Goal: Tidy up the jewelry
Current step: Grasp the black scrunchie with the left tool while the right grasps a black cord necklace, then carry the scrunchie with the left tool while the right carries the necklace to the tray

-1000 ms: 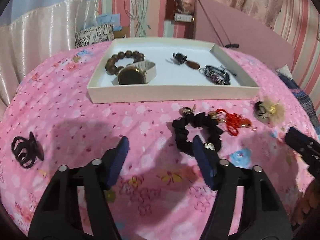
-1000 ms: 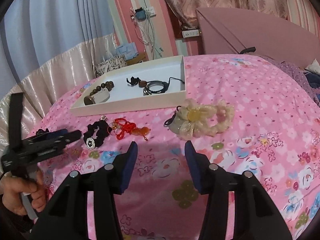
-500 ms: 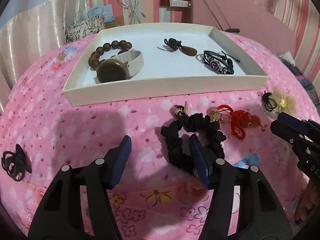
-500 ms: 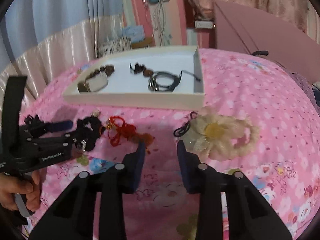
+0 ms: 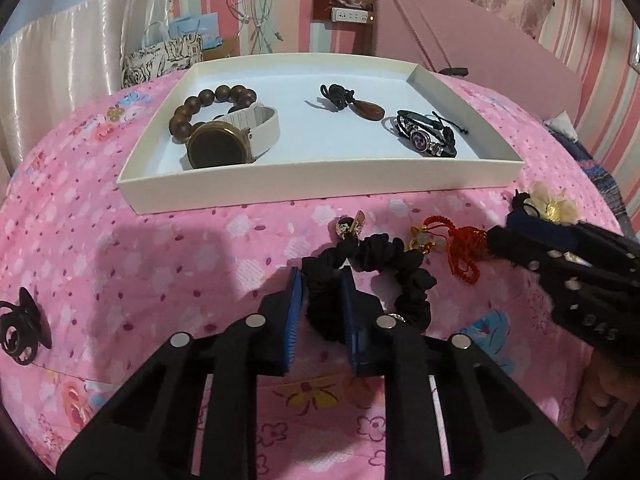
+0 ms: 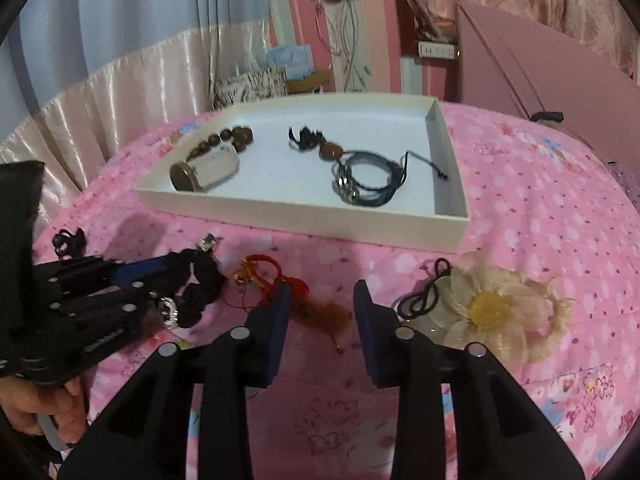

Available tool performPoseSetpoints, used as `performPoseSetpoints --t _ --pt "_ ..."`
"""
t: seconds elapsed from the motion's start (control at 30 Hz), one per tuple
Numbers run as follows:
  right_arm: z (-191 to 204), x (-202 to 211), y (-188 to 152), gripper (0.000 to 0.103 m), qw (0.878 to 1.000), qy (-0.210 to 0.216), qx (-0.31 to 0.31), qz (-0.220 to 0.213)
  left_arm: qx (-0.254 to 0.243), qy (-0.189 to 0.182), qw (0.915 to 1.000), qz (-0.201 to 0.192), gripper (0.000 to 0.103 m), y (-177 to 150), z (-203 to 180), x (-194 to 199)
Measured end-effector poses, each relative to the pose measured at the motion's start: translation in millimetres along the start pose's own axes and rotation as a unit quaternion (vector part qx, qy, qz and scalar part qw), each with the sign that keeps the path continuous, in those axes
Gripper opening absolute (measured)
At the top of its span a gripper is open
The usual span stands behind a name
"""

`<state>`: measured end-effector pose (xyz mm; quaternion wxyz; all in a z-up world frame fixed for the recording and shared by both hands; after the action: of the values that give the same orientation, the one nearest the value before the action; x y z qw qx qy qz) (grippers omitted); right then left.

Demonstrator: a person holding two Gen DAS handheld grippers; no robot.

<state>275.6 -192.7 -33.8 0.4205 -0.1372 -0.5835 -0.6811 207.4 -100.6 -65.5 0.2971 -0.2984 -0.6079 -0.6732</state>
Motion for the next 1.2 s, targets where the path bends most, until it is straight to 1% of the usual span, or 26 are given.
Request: performPoseSetpoints --t 0.07,0.1,0.17,0.2,0.23,0.27,0.3,0.33,0.43,0.5,0.63,0.77,0.87,1.0,1.2 --pt "0.5 -5.6 0.1 0.032 1.0 -0.003 0.001 0.013 -0.006 0.002 1.0 -0.001 0.017 -0.8 -2.2 0.8" --pt "1.7 -10.0 -0.7 0.03 1.0 -0.005 0.004 0.025 -0.009 0.004 0.9999 -0.002 0.017 -1.4 -3.7 1.2" --pt "4.6 -10.5 -0.5 0.025 0.999 -0.016 0.012 0.024 -0.009 0.002 1.0 -0.003 0.014 -1.8 -4.0 1.5" --pt "5.5 -9.3 -0.7 0.019 1.0 -0.019 0.015 0.02 -0.005 -0.002 1.0 -0.004 0.013 -2.4 -1.7 1.9" --pt "6.4 -6.2 -1.1 0.011 1.0 -0.02 0.016 0.012 -0.001 -0.006 1.0 -0.003 0.012 -2.7 0.4 2.3" --pt "6.0 -2.5 -1.4 0.01 1.0 -0.02 0.015 0.002 0.005 -0.012 0.9999 -0.003 0.011 -2.8 2.3 1.8" --pt "4.8 0.3 -1.6 0.006 1.0 -0.019 0.012 -0.004 0.008 -0.014 0.9999 -0.003 0.011 -2.9 3.5 1.9" --pt "4.0 2.5 -1.8 0.0 1.0 -0.019 0.01 -0.009 0.008 -0.014 0.9999 -0.003 0.011 -3.2 3.5 2.1" --pt "1.2 2.4 -1.7 0.0 1.0 -0.013 0.003 -0.008 0.007 -0.012 0.9999 -0.005 0.01 -3.0 2.8 2.5" --pt "1.2 4.2 -1.7 0.0 1.0 -0.016 0.002 -0.012 0.012 -0.016 0.9998 -0.005 0.009 -3.1 4.9 2.7" --pt "-0.5 21.1 -2.9 0.0 0.999 -0.017 -0.009 -0.046 0.024 -0.027 0.9993 -0.006 0.009 -3.9 10.5 4.5" --pt "-0.4 45.1 -1.8 0.0 0.996 -0.006 -0.017 -0.084 0.029 -0.031 0.9989 -0.019 0.008 -4.1 14.3 14.4" --pt "1.9 63.6 4.0 0.0 0.994 0.004 -0.02 -0.111 0.035 -0.043 0.9982 -0.025 0.008 -2.9 17.6 24.0" --pt "7.4 82.1 12.4 0.0 0.991 0.015 -0.013 -0.134 0.038 -0.044 0.9974 -0.043 0.008 1.9 25.9 42.2" --pt "13.9 99.5 19.2 0.0 0.987 0.014 -0.008 -0.158 0.042 -0.048 0.9958 -0.065 0.008 9.9 42.6 67.3"
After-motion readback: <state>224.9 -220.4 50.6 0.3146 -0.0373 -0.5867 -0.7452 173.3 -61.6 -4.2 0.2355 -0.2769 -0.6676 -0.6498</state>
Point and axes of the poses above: each gripper's, at about its wrist camera, not at the fingertips, and x roughly against the way its jaws point, z to its left, y to its top, the point moved 2 cm from there along -x, roughly the way its jaws point, and after that the axes turned 10 degrees about y, right-handed, at the moved point
